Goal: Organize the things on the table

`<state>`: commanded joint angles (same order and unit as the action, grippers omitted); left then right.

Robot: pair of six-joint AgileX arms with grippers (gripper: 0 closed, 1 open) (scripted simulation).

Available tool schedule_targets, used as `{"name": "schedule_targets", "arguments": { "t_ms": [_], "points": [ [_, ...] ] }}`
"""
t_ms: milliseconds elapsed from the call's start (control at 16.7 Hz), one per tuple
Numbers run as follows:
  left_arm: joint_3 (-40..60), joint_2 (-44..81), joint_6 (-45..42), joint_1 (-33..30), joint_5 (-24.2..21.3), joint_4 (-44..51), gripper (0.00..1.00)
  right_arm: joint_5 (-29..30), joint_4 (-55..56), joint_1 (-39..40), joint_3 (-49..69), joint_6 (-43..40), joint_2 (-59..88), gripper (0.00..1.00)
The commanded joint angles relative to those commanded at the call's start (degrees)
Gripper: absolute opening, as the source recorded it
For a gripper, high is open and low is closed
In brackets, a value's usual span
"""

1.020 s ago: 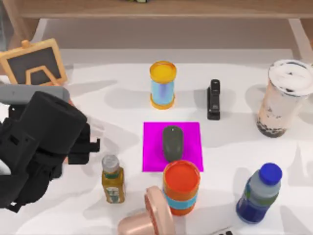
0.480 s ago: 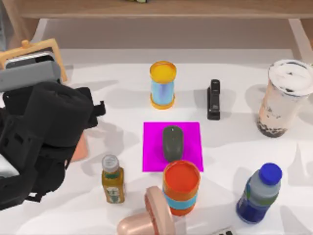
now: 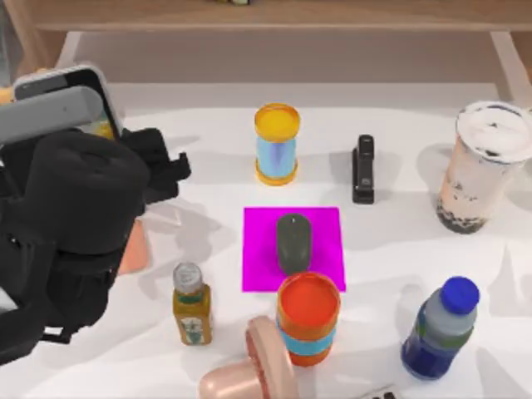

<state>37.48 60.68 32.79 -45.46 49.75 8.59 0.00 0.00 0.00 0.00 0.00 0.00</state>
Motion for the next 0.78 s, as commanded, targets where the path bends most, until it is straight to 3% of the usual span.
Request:
{"name": "schedule_targets", "arguments": {
  "t_ms": [180, 540, 780],
  "points": [
    [0.23, 0.61, -1.74, 1.03, -1.82, -4.86, 0.00, 0.00, 0.00, 0.00, 0.00, 0.00, 0.00, 1.00],
    [-2.61, 11.10, -7.18, 11.19, -6.61, -11.09, 0.00, 0.00, 0.00, 0.00, 0.00, 0.00, 0.00, 1.00],
    [-2.48, 12.18, -7.67, 12.10, -7.29, -11.92, 0.00, 0.00, 0.00, 0.00, 0.00, 0.00, 0.00, 1.00]
  ]
}}
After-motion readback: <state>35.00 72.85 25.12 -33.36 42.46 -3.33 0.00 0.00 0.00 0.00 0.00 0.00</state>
